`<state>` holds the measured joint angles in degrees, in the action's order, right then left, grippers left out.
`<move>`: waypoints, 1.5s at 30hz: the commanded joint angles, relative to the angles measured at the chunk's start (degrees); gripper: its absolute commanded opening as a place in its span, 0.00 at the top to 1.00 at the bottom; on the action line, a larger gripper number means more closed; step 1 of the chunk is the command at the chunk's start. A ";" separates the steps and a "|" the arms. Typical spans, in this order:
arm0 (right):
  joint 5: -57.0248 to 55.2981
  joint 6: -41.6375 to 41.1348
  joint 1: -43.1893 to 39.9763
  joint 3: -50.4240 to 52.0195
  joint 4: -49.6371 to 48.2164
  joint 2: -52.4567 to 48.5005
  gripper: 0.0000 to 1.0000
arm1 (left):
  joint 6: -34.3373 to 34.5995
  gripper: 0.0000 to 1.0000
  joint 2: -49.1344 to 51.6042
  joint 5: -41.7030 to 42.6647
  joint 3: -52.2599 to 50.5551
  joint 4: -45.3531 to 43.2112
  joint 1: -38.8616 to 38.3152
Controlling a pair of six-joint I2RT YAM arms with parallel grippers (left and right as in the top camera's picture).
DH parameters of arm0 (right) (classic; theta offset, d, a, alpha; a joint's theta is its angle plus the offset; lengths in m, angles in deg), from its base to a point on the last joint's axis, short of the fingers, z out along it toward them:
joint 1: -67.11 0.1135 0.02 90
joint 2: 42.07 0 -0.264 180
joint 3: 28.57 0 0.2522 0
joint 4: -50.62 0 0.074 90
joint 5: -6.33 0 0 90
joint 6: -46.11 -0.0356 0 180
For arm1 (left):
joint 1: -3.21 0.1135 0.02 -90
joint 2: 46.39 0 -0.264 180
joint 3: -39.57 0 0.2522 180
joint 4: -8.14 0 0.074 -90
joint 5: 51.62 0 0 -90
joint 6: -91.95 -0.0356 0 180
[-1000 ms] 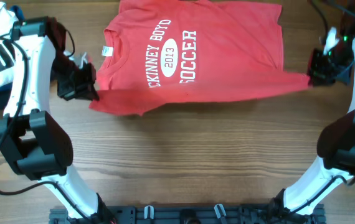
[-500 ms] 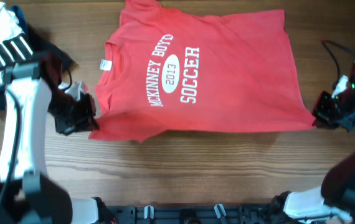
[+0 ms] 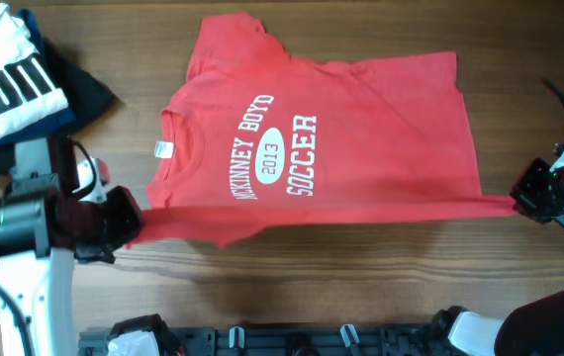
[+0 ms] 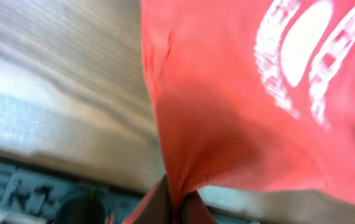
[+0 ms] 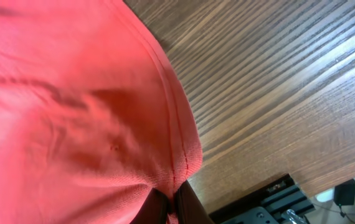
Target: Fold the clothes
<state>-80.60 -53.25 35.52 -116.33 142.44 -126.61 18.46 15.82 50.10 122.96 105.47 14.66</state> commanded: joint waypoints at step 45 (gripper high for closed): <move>7.15 3.41 7.78 0.24 -34.40 -21.77 0.96 | 3.28 0.96 39.23 1.66 -0.33 -49.99 -2.71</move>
<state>-72.12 -51.07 42.68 -116.07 109.24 -147.26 21.22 53.63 52.79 122.81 56.03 11.92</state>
